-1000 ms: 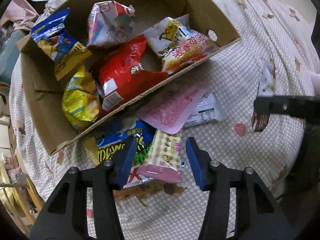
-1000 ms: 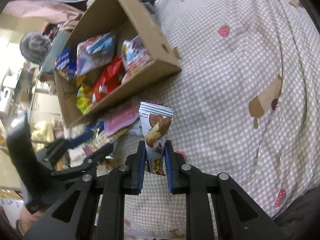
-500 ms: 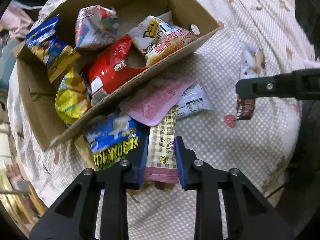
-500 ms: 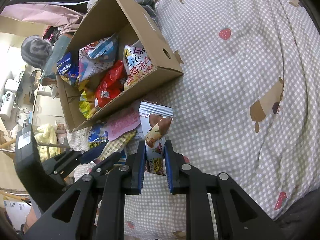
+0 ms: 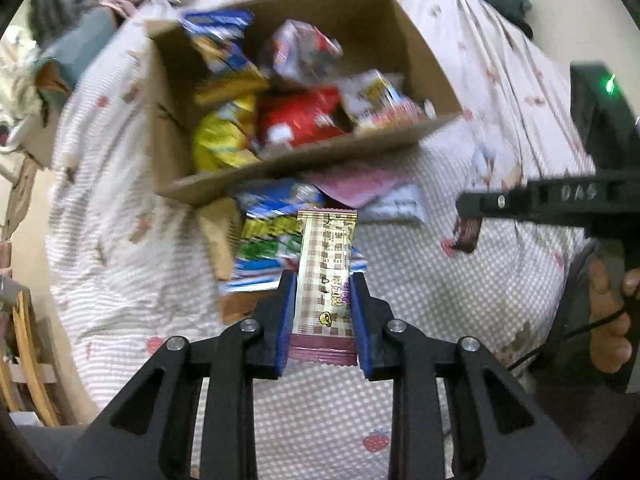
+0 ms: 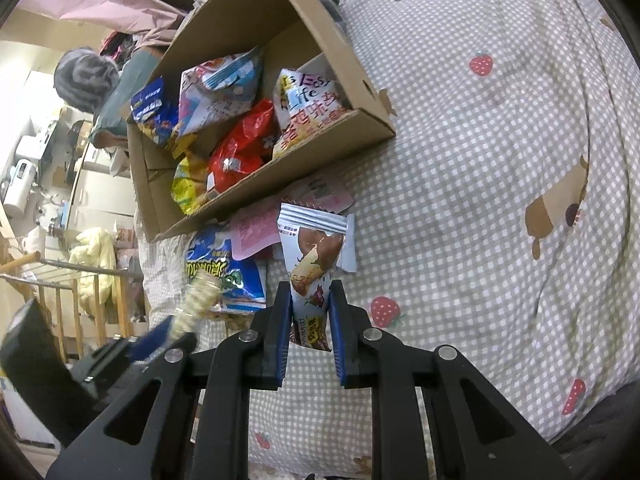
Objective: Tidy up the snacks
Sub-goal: 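Carry the wafer bar with the left gripper while the right carries its packet into the box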
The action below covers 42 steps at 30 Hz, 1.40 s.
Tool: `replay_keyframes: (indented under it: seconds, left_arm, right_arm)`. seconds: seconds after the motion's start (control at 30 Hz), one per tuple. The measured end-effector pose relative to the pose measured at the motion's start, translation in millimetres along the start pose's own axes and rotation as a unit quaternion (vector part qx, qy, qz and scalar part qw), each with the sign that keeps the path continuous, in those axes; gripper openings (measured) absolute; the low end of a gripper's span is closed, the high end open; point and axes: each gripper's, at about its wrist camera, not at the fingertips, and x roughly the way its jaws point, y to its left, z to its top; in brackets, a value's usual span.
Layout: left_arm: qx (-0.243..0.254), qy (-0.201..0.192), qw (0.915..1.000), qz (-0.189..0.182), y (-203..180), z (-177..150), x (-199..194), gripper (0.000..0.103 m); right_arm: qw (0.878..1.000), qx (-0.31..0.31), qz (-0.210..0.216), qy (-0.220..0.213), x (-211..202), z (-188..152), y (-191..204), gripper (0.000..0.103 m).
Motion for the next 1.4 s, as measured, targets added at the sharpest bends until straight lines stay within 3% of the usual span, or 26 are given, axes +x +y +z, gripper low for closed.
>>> replay_keyframes:
  seconds: [0.3,0.57,0.8,1.0,1.4]
  left_arm:
    - [-0.075,-0.099,0.9917,0.033,49,26,-42,0.023]
    - [-0.083,-0.151,0.9836,0.052,64,63,-51,0.023]
    - [-0.091,-0.165,0.9806,0.055,74,91,-42,0.023]
    - [-0.100,-0.179,0.9767,0.064,82,99,-21,0.023]
    - [-0.138,-0.146,0.9778,0.060,97,94,16,0.023]
  right_arm:
    - [0.998,-0.052,0.031,-0.032,-13,-1,22,0.019]
    - [0.989,-0.091,0.075,-0.089,-36,12,38,0.019]
    - [0.981,-0.108,0.080,-0.137,-49,38,45,0.019]
    - [0.983,-0.111,0.045,-0.142,-37,65,42,0.019]
    - [0.980,-0.124,0.038,-0.152,-26,91,42,0.019]
